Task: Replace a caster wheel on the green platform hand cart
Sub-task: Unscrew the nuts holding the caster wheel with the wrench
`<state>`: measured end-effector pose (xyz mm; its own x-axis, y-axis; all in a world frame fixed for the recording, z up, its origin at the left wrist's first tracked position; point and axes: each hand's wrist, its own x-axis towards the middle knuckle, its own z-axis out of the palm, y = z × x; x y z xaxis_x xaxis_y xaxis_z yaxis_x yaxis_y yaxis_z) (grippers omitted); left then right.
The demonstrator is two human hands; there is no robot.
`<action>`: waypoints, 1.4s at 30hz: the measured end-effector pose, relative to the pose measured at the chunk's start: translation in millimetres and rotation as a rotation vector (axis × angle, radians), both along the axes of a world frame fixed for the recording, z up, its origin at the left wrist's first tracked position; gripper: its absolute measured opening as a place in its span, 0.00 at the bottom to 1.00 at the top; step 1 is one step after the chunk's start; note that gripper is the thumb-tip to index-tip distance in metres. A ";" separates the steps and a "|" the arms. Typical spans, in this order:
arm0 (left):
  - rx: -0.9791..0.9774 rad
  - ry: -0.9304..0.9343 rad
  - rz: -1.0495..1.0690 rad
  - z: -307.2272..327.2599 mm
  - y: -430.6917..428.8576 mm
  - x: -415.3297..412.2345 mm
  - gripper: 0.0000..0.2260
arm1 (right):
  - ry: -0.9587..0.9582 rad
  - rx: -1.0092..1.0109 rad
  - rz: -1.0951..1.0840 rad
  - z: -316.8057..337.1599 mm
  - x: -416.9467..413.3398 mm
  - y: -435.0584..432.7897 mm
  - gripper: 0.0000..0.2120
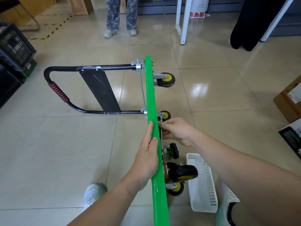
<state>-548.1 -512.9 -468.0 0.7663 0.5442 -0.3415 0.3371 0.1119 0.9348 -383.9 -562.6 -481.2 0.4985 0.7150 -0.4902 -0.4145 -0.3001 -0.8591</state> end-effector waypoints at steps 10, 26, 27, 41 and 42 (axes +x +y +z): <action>0.054 -0.001 -0.009 -0.1 -0.5 -0.6 0.23 | -0.235 0.170 -0.070 39.1 -21.4 -22.0 0.07; 0.037 -0.034 -0.008 -4.9 -0.6 -0.7 0.23 | -0.646 0.444 -0.227 53.6 -82.2 -91.1 0.11; 0.026 -0.027 0.000 -5.6 -0.9 0.1 0.23 | -0.552 0.434 -0.264 59.7 -74.9 -87.9 0.12; 0.018 -0.001 -0.006 3.7 -3.6 -0.6 0.23 | -0.163 0.133 -0.154 41.3 4.2 -26.5 0.06; 0.020 0.001 -0.005 3.2 -2.9 -1.1 0.23 | -0.147 0.121 -0.141 37.1 6.3 -23.6 0.06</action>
